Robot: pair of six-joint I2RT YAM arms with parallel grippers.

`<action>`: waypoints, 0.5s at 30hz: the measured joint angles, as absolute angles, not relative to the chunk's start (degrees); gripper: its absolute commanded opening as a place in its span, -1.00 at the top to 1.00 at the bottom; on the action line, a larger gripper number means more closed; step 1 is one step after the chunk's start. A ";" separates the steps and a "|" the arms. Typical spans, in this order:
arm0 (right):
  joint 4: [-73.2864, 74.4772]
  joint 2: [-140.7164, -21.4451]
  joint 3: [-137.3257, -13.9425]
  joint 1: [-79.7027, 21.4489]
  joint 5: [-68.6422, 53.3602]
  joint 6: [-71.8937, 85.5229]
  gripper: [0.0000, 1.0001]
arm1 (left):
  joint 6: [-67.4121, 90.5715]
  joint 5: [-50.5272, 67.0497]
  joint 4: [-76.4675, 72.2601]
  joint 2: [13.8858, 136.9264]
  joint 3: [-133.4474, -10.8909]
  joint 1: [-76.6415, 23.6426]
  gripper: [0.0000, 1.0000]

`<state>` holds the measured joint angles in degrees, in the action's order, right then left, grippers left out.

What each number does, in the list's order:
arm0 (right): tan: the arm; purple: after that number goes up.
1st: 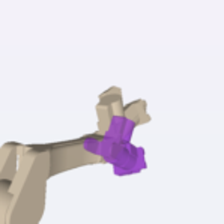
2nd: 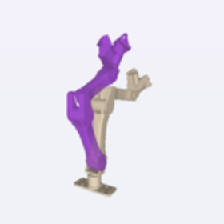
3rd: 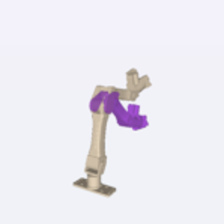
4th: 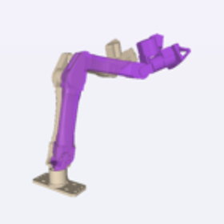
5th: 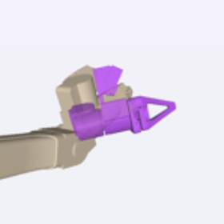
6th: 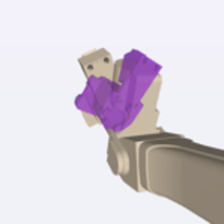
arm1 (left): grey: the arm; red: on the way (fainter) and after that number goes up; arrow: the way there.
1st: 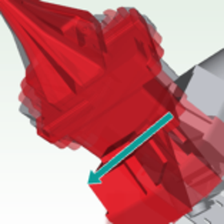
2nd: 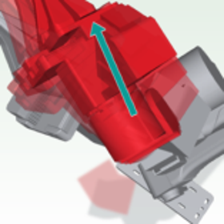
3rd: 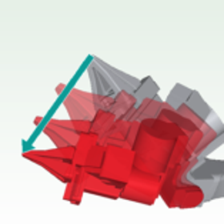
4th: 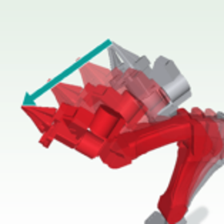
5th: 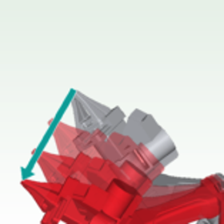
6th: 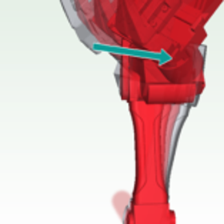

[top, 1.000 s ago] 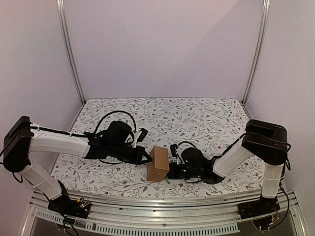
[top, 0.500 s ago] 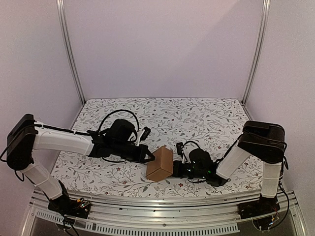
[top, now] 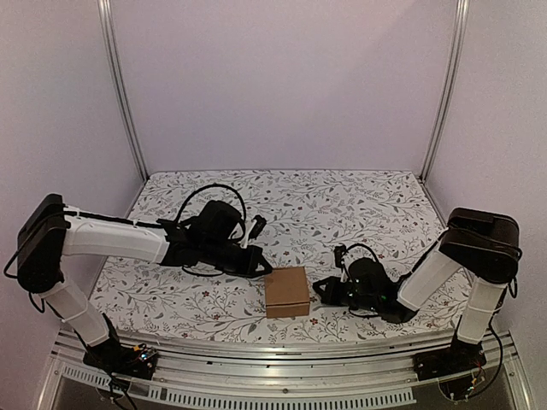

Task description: Fold the paper box

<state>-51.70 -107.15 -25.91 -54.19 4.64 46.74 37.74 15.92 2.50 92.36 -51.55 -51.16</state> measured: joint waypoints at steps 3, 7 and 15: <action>-48.40 -104.47 -24.99 -54.17 6.02 46.11 1.00 | 36.91 14.31 4.45 92.16 -52.34 -51.16 1.00; -40.97 -99.88 -24.64 -54.00 7.81 44.56 0.92 | 35.64 10.98 7.68 90.17 -52.47 -51.16 0.98; -26.46 -88.55 -25.21 -53.93 9.85 40.07 0.90 | 34.22 4.54 11.40 82.52 -51.96 -51.16 1.00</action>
<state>-26.46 -88.55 -25.21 -53.93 9.85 40.07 34.22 4.54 11.40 82.52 -51.96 -51.16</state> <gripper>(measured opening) 0.043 0.002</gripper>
